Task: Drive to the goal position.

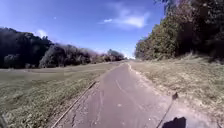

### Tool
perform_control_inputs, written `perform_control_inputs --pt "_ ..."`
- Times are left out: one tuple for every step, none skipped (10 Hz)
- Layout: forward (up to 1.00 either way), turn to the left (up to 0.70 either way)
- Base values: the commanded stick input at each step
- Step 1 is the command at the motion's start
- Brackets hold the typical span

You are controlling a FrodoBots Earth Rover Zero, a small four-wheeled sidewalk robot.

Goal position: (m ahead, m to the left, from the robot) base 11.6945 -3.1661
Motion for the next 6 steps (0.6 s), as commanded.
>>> perform_control_inputs --pt "0.37 0.00" --pt "0.50 0.00" --pt "0.50 0.00" --pt "0.50 0.00" --pt "0.50 0.00" --pt "0.50 0.00"
